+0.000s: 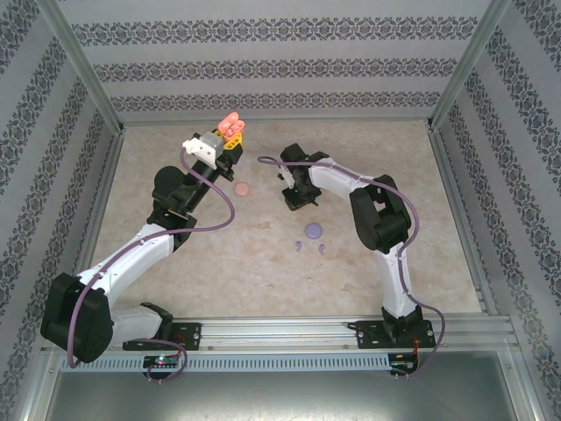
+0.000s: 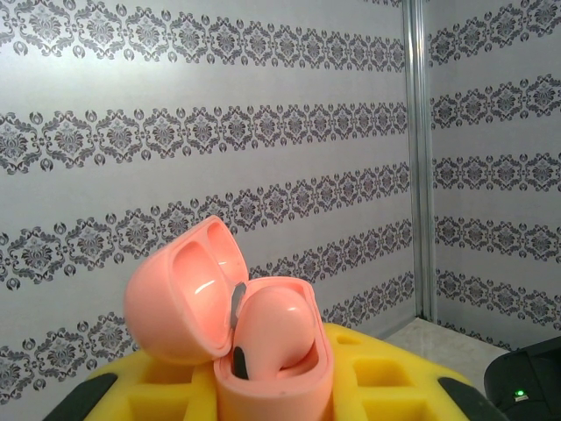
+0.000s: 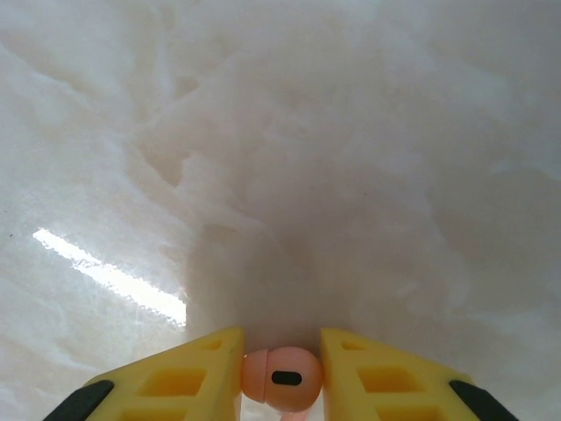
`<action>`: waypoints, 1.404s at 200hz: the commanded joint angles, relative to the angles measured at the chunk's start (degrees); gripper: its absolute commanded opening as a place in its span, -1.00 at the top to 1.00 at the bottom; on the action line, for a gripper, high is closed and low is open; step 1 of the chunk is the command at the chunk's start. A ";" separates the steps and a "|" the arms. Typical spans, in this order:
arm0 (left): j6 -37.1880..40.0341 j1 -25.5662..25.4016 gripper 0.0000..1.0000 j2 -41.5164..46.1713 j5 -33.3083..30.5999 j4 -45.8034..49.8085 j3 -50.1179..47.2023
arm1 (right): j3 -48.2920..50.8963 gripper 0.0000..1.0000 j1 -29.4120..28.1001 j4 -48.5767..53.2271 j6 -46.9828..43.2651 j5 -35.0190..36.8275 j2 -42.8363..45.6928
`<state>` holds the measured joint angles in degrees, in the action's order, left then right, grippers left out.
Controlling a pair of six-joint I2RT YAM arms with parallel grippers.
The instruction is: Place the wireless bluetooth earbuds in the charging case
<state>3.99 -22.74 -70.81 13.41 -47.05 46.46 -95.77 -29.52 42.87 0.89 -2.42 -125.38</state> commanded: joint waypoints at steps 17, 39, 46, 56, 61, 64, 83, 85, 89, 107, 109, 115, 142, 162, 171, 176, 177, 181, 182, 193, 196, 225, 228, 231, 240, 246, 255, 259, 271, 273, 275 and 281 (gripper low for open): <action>-0.74 0.57 1.00 0.38 2.05 -1.56 0.21 | 1.53 0.47 -0.71 -2.86 2.65 0.21 8.35; -0.39 0.57 1.00 0.41 3.42 -1.34 0.56 | 2.14 0.50 -0.98 -4.43 3.56 0.19 12.37; -0.23 0.57 1.00 0.51 3.87 -1.30 0.70 | 2.25 0.50 -1.13 -4.87 3.91 0.18 13.76; -0.04 0.57 1.00 0.55 4.54 -1.19 0.75 | 2.42 0.50 -1.31 -5.53 4.25 0.34 15.61; 0.04 0.55 1.00 0.53 4.90 -1.17 0.82 | 2.38 0.51 -1.33 -5.88 4.51 0.35 16.60; 0.10 0.59 1.00 0.54 5.15 -1.19 0.83 | 2.34 0.50 -1.39 -6.03 4.68 0.34 17.19; 0.21 0.55 1.00 0.66 6.33 -0.96 1.03 | 1.92 0.51 -1.74 -7.33 5.56 0.57 20.79; 0.23 0.54 1.00 0.62 6.45 -0.95 0.99 | 1.86 0.51 -1.81 -7.42 5.71 0.57 21.21; 0.31 0.59 1.00 0.59 6.75 -0.94 0.96 | 1.67 0.51 -1.90 -7.65 5.95 0.77 22.00; 0.49 0.59 1.00 0.73 7.81 -0.86 0.92 | 0.99 0.51 -2.38 -8.78 6.89 1.30 25.29; 0.47 0.53 1.00 0.75 7.91 -0.86 0.89 | 0.97 0.52 -2.45 -8.97 6.99 1.35 25.70; 0.54 0.59 1.00 0.68 8.24 -0.85 0.85 | 0.85 0.52 -2.63 -9.47 7.18 1.66 26.77; 0.84 0.55 1.00 0.70 10.66 -0.67 0.57 | 1.23 0.53 -3.63 -12.72 8.05 3.03 32.06; 1.06 0.59 1.00 0.80 12.69 -0.36 0.61 | 2.28 0.53 -4.62 -16.16 8.53 4.21 36.07; 1.19 0.59 1.00 0.84 13.46 0.02 0.66 | 2.60 0.53 -5.06 -17.36 8.69 4.97 37.68; 1.28 0.59 1.00 0.87 13.79 0.10 0.68 | 2.68 0.53 -5.36 -17.86 8.70 5.33 38.53; 1.33 0.55 1.00 0.86 13.86 0.15 0.71 | 2.68 0.53 -5.41 -17.93 8.70 5.41 38.67; 1.37 0.54 1.00 0.80 14.28 0.24 0.66 | 2.69 0.53 -5.72 -18.45 8.69 5.75 39.27; 1.33 0.57 1.00 0.82 14.28 0.27 0.70 | 2.69 0.53 -5.77 -18.57 8.60 5.88 39.44; 1.38 0.57 1.00 0.61 14.99 0.43 0.87 | 2.89 0.53 -6.61 -19.70 8.42 7.11 40.97; 1.37 0.59 1.00 0.53 15.20 0.50 0.91 | 2.87 0.53 -6.83 -19.93 8.34 7.32 41.33; 1.20 0.57 1.00 -0.28 16.45 1.58 1.53 | 4.00 0.53 -8.33 -23.91 8.78 8.01 44.92; 1.12 0.57 1.00 -0.43 16.40 1.69 1.63 | 4.08 0.53 -8.51 -24.34 8.95 8.09 45.23; 1.02 0.58 1.00 -0.57 16.43 1.75 1.71 | 4.22 0.53 -8.69 -24.68 9.08 8.06 45.52; 0.79 0.52 1.00 -1.04 16.46 1.63 1.87 | 4.42 0.53 -9.07 -25.86 9.51 7.84 46.21; 0.48 0.49 1.00 -1.40 16.47 1.61 2.03 | 4.60 0.53 -9.38 -26.74 9.90 7.80 46.57; 0.13 0.51 1.00 -1.85 16.62 1.61 2.27 | 4.79 0.53 -9.66 -27.79 10.63 7.59 46.97; 0.00 0.46 1.00 -2.02 16.50 1.61 2.39 | 4.79 0.53 -9.81 -28.22 11.11 7.43 47.13; -0.37 0.34 1.00 -2.63 15.69 1.82 2.77 | 5.05 0.53 -10.12 -29.56 12.65 7.16 47.33; -0.45 0.29 1.00 -2.73 15.51 1.86 2.76 | 5.06 0.53 -10.12 -29.75 12.89 7.16 47.33; -0.53 0.23 1.00 -2.75 15.38 1.87 2.87 | 5.06 0.53 -10.19 -29.99 13.11 7.16 47.38; -0.65 0.24 1.00 -2.97 15.06 2.00 3.05 | 5.30 0.53 -10.50 -30.68 13.54 7.29 47.38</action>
<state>4.19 -22.76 -72.97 28.47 -45.04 46.87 -91.66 -38.92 17.26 10.96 4.08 -79.09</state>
